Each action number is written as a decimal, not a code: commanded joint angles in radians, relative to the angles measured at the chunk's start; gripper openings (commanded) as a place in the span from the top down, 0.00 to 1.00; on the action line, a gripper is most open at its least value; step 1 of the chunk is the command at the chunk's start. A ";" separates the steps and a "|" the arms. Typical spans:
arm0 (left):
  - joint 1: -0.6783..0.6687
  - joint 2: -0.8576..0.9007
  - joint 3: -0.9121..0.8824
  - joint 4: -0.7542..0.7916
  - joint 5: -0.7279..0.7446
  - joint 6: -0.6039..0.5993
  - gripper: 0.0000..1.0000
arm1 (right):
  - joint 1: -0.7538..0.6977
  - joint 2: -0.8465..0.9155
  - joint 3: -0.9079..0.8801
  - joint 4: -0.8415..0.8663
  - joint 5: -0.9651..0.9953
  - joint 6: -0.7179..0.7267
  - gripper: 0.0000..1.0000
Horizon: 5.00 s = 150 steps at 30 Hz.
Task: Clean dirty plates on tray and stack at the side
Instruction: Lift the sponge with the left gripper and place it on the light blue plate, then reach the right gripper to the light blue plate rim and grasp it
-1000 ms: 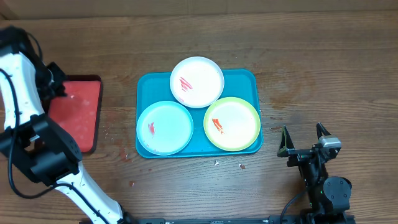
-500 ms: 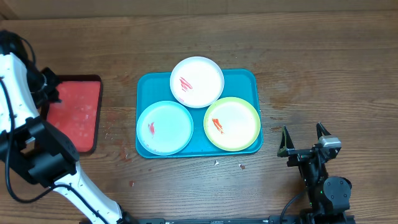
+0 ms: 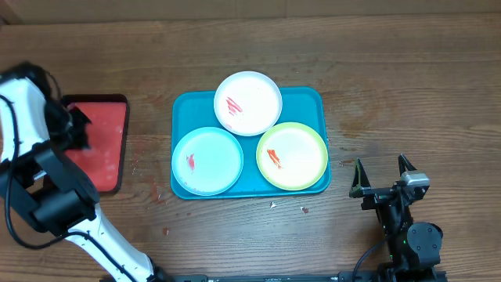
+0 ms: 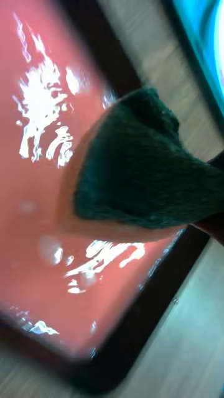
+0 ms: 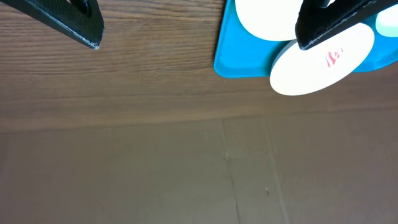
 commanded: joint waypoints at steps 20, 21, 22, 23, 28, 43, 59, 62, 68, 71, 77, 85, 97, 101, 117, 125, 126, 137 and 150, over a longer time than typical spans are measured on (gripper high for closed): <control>-0.449 -0.139 -0.077 -0.103 0.403 0.356 0.96 | -0.006 -0.009 -0.010 0.007 0.010 -0.003 0.00; -0.480 -0.139 -0.115 -0.077 0.403 0.354 0.96 | -0.006 -0.009 -0.010 0.007 0.010 -0.003 0.00; -0.508 -0.139 -0.153 -0.051 0.403 0.351 0.96 | -0.006 -0.009 -0.010 0.007 0.010 -0.003 0.00; -0.535 -0.139 -0.192 -0.021 0.403 0.341 0.96 | -0.006 -0.009 -0.010 0.007 0.010 -0.003 0.00; -0.670 -0.138 -0.418 0.186 0.370 0.218 0.96 | -0.006 -0.009 -0.010 0.007 0.010 -0.003 0.00; -0.680 -0.140 -0.386 0.175 0.231 0.130 0.48 | -0.006 -0.009 -0.010 0.007 0.010 -0.003 0.00; -0.446 -0.298 -0.036 0.098 0.136 0.037 0.00 | -0.006 -0.009 -0.010 0.007 0.010 -0.003 0.00; -0.436 -0.287 -0.051 0.097 0.132 0.037 0.00 | -0.006 -0.009 -0.010 0.061 0.077 -0.032 0.00; -0.441 -0.262 -0.055 0.097 0.133 0.037 0.00 | -0.005 -0.009 -0.010 0.219 -0.052 0.082 0.00; -0.441 -0.262 -0.055 0.102 0.133 0.037 0.00 | -0.005 -0.009 -0.010 0.529 -0.230 0.147 0.00; -0.441 -0.262 -0.055 0.107 0.133 0.037 0.00 | -0.009 0.009 0.140 0.630 -0.225 0.010 0.00; -0.441 -0.262 -0.055 0.101 0.146 0.037 0.00 | -0.008 0.605 0.970 -0.386 -0.319 -0.126 0.00; -0.441 -0.262 -0.055 0.100 0.153 0.037 0.00 | 0.093 1.205 1.229 -0.307 -0.847 0.290 0.05; -0.441 -0.262 -0.055 0.108 0.153 0.037 0.00 | 0.193 1.400 1.395 -0.578 -0.573 0.319 0.01; -0.441 -0.262 -0.055 0.107 0.153 0.037 0.00 | 0.483 1.927 1.545 -0.650 -0.241 0.451 0.60; -0.441 -0.262 -0.055 0.111 0.153 0.037 0.00 | 0.550 2.018 1.545 -0.594 -0.181 0.463 0.69; -0.441 -0.262 -0.055 0.110 0.153 0.037 0.00 | 0.556 2.028 1.544 -0.597 -0.158 0.486 0.73; -0.441 -0.262 -0.055 0.104 0.155 0.037 0.00 | 0.578 2.090 1.538 -0.697 -0.139 0.556 0.64; -0.441 -0.262 -0.055 0.103 0.161 0.038 0.00 | 0.647 2.092 1.506 -0.704 -0.146 0.657 0.56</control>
